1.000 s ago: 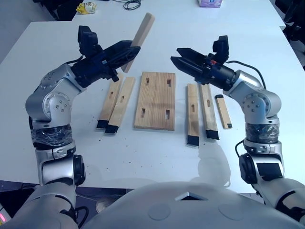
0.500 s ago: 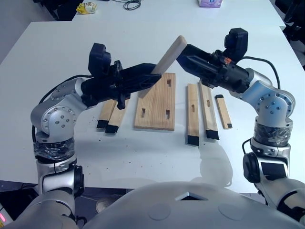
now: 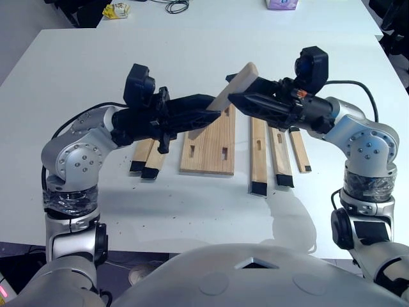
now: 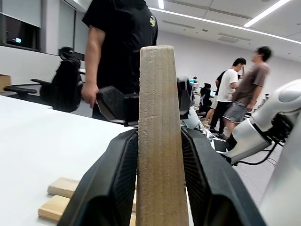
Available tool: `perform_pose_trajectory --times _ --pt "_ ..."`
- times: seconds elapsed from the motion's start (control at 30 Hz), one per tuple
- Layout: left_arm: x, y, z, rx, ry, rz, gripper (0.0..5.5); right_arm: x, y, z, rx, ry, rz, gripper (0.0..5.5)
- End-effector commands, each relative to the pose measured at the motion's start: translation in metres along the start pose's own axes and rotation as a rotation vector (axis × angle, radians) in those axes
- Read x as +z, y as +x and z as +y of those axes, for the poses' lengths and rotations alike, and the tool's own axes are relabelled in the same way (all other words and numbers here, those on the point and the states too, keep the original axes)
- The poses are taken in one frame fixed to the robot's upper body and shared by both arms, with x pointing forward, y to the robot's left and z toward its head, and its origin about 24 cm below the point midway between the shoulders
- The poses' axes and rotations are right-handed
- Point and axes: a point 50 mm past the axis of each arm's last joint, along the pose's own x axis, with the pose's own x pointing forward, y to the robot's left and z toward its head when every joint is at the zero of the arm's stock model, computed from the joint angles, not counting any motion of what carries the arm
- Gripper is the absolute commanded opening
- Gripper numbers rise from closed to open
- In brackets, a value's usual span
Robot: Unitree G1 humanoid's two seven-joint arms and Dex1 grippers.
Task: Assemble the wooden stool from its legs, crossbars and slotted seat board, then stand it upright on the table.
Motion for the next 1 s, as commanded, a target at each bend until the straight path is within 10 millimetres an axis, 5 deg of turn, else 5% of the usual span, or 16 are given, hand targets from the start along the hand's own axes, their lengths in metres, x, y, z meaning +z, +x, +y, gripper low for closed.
perform_pose_trajectory --times 0.03,0.27,0.5,0.9,1.0 --pt "0.0 -0.001 -0.002 -0.009 0.019 0.037 1.32 -0.001 0.005 0.006 0.035 0.018 0.01 3.16" --pt "0.002 -0.001 -0.001 -0.02 0.029 0.039 1.32 -0.005 0.005 0.007 0.029 0.04 0.029 2.59" --pt "0.002 -0.001 -0.002 -0.021 0.034 0.05 1.32 -0.008 0.005 0.006 0.014 0.051 0.033 1.45" --pt "-0.004 -0.005 0.01 0.085 0.089 0.109 1.32 -0.01 0.002 0.002 -0.065 0.059 -0.003 1.39" --pt "-0.004 -0.005 0.009 0.075 0.067 0.108 1.96 -0.012 -0.001 0.0 -0.099 0.054 -0.005 1.34"
